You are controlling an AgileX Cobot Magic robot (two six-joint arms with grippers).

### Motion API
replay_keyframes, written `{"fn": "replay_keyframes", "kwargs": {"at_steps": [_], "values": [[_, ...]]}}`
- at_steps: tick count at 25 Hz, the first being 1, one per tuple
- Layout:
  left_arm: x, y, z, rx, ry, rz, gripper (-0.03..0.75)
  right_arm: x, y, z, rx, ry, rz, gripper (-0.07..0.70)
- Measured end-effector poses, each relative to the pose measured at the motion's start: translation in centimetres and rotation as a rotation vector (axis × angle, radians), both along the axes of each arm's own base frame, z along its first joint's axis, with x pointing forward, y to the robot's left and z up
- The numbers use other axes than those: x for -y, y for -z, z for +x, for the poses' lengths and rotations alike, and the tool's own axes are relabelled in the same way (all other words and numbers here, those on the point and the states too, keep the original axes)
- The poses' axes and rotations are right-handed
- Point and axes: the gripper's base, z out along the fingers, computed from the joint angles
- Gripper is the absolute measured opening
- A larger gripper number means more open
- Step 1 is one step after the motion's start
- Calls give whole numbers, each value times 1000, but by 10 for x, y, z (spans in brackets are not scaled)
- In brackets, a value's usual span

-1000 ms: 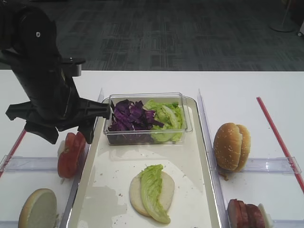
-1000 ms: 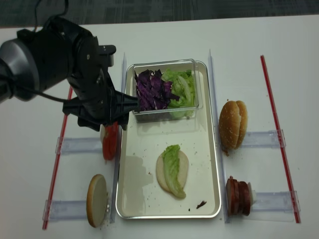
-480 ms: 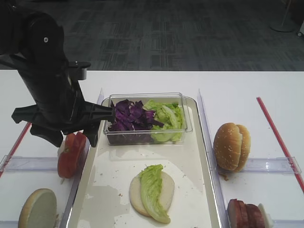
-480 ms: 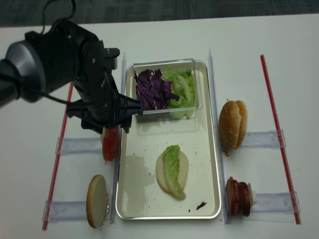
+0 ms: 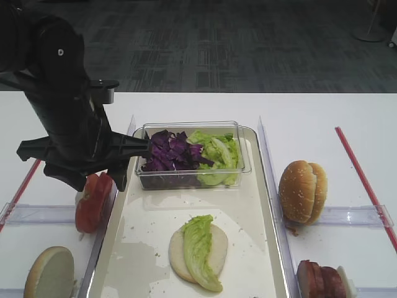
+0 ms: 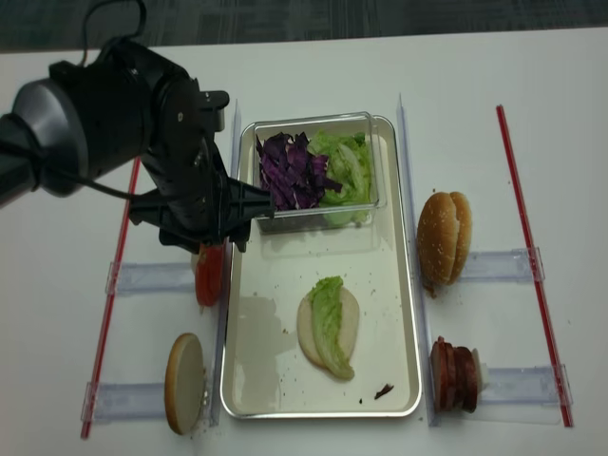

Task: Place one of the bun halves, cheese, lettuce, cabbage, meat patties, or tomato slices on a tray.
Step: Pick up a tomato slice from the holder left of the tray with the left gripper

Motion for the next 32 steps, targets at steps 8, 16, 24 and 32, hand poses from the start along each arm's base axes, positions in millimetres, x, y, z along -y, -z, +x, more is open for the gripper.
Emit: {"fn": "replay_keyframes", "kwargs": {"at_steps": [8, 16, 24, 32], "values": [[4, 14, 2, -41, 9, 20, 400, 0, 0, 0, 0, 0, 0, 193], [7, 22, 4, -51, 14, 24, 399, 0, 0, 0, 0, 0, 0, 193], [9, 29, 8, -54, 18, 26, 398, 0, 0, 0, 0, 0, 0, 193], [11, 40, 12, -67, 24, 33, 398, 0, 0, 0, 0, 0, 0, 193]]}}
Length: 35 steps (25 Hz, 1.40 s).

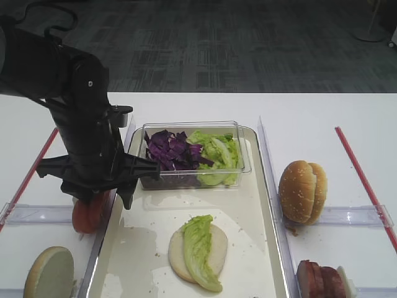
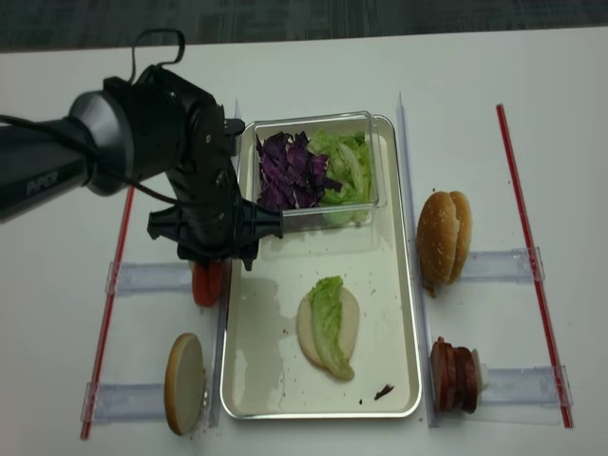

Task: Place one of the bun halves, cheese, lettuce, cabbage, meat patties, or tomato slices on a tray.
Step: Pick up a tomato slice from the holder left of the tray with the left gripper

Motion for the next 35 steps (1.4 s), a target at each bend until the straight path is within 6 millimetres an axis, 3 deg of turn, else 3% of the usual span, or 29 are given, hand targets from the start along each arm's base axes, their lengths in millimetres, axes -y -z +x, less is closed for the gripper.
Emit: {"fn": "replay_keyframes", "kwargs": {"at_steps": [15, 25, 35], "values": [[1, 6, 2, -2, 9, 3, 361, 0, 0, 0, 0, 0, 0, 193], [1, 1, 5, 1, 17, 11, 242, 0, 0, 0, 0, 0, 0, 193], [-1, 1, 6, -6, 20, 16, 204, 0, 0, 0, 0, 0, 0, 193]]}}
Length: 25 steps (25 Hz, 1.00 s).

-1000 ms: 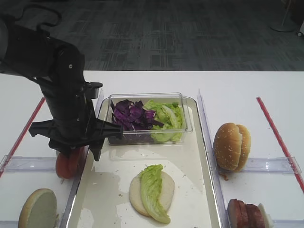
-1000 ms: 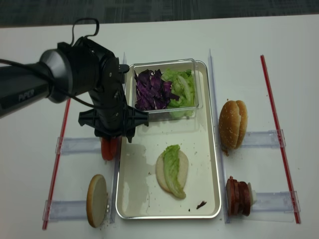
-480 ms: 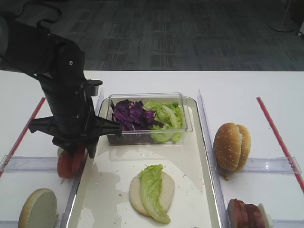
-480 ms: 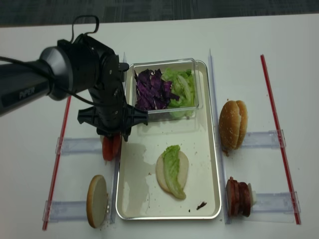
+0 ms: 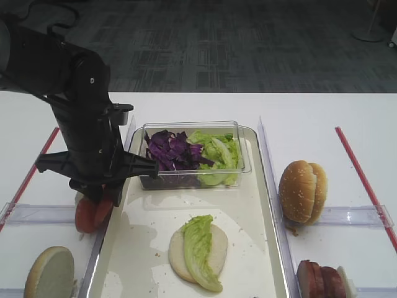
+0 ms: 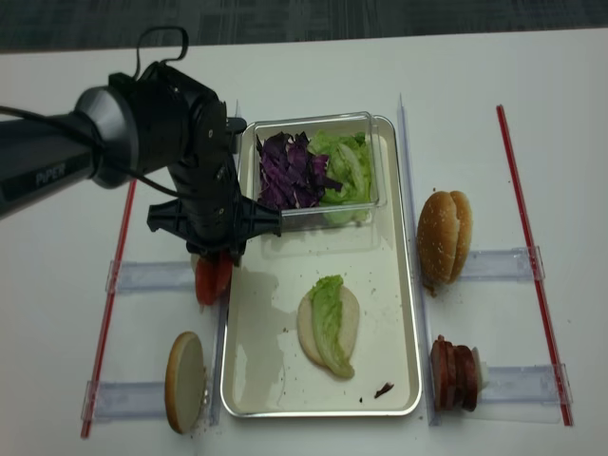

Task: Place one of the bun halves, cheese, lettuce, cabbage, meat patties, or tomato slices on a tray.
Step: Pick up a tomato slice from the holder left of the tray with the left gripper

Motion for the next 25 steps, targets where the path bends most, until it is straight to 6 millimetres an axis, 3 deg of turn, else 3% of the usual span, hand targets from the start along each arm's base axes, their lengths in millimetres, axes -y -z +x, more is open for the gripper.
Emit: {"fn": "replay_keyframes", "kwargs": {"at_steps": [9, 17, 25], "values": [[-2, -1, 1, -3, 4, 11, 193, 0, 0, 0, 0, 0, 0, 193], [-3, -1, 1, -2, 11, 24, 94, 0, 0, 0, 0, 0, 0, 193], [-3, -1, 1, -5, 12, 28, 74, 0, 0, 0, -3, 0, 0, 193]]}}
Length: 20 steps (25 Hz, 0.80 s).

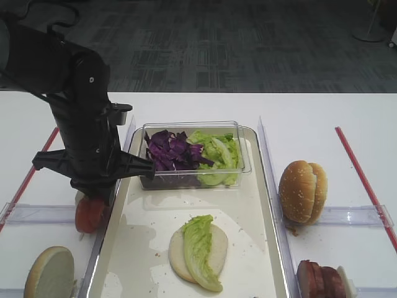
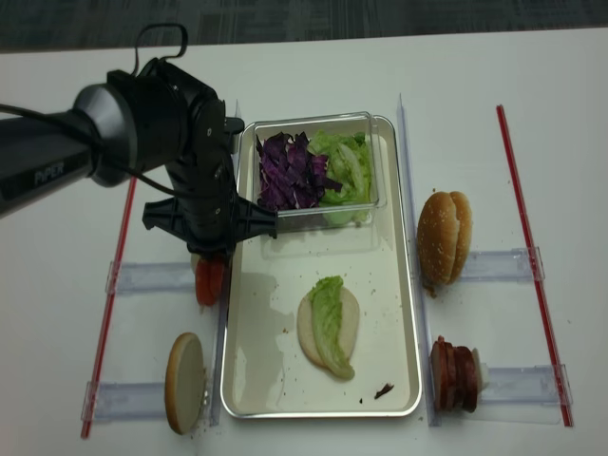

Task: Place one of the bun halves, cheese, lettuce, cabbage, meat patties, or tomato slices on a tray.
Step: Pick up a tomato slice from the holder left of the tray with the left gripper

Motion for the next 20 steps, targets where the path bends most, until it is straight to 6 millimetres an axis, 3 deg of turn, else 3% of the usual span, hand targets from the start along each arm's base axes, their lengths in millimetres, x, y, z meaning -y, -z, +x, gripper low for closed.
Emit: {"fn": "replay_keyframes", "kwargs": {"at_steps": [20], "values": [[-4, -1, 0, -9, -2, 8, 71, 0, 0, 0, 0, 0, 0, 193]]}}
